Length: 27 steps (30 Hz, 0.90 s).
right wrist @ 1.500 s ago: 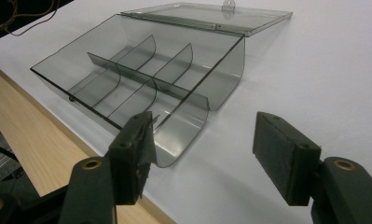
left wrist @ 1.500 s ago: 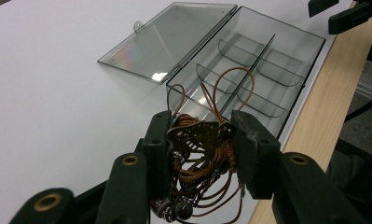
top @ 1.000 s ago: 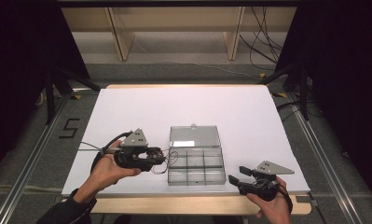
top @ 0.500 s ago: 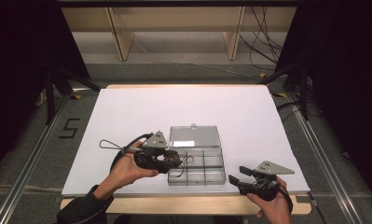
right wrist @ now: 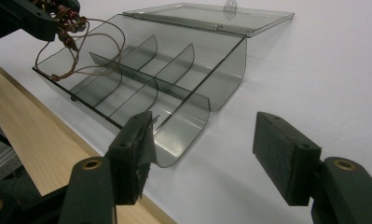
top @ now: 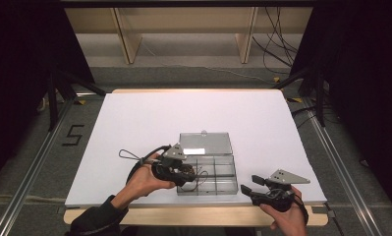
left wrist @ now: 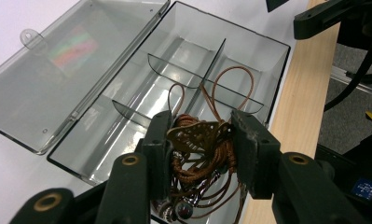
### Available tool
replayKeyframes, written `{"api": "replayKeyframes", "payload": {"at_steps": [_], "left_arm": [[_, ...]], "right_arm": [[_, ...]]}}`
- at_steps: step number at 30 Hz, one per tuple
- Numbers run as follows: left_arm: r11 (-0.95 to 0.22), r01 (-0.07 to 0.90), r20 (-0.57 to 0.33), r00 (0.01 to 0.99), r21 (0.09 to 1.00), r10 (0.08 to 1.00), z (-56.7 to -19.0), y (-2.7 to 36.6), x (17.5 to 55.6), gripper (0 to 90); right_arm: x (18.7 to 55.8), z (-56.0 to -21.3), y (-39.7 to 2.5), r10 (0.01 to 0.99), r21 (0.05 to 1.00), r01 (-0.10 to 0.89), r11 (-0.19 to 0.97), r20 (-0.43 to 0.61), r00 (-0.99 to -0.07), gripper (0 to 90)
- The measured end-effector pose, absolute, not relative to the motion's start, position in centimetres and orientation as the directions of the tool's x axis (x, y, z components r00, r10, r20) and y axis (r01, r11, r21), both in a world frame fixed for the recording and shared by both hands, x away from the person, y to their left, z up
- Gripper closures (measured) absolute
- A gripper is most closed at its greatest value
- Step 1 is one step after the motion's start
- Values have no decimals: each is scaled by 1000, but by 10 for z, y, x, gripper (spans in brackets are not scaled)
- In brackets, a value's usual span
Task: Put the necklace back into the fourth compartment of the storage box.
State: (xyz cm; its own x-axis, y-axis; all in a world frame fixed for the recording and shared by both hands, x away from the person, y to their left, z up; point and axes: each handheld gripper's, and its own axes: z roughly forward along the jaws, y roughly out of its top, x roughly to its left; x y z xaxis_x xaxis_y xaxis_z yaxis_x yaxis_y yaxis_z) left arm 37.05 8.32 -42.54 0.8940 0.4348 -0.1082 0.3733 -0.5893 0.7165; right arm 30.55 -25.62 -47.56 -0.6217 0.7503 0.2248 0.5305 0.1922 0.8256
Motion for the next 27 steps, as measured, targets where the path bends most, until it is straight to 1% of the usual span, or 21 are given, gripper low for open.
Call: {"api": "replayKeyframes", "payload": {"at_steps": [8, 10, 11, 12, 19, 20, 27], "left_arm": [[-597, 402, -131, 887, 694, 443, -438, 80, 372, 595], [-602, 400, -129, 888, 691, 441, -440, 79, 372, 595], [-613, 382, -113, 896, 691, 430, -441, 79, 373, 595], [-612, 396, -127, 891, 685, 435, -442, 79, 372, 595], [-628, 397, -131, 895, 669, 426, -448, 78, 372, 595], [-628, 401, -132, 893, 667, 430, -448, 79, 372, 594], [-621, 420, -154, 887, 661, 436, -456, 78, 371, 593]], "right_arm": [[305, -476, -256, 749, 825, 531, 193, 225, -623, 392], [305, -476, -256, 750, 825, 531, 193, 226, -622, 392], [305, -476, -256, 750, 825, 531, 192, 226, -622, 392], [305, -476, -256, 749, 826, 530, 192, 226, -623, 392], [305, -476, -256, 749, 824, 532, 194, 225, -623, 392], [306, -476, -256, 751, 829, 522, 201, 211, -625, 392], [306, -477, -256, 745, 828, 527, 191, 227, -627, 391]]}}
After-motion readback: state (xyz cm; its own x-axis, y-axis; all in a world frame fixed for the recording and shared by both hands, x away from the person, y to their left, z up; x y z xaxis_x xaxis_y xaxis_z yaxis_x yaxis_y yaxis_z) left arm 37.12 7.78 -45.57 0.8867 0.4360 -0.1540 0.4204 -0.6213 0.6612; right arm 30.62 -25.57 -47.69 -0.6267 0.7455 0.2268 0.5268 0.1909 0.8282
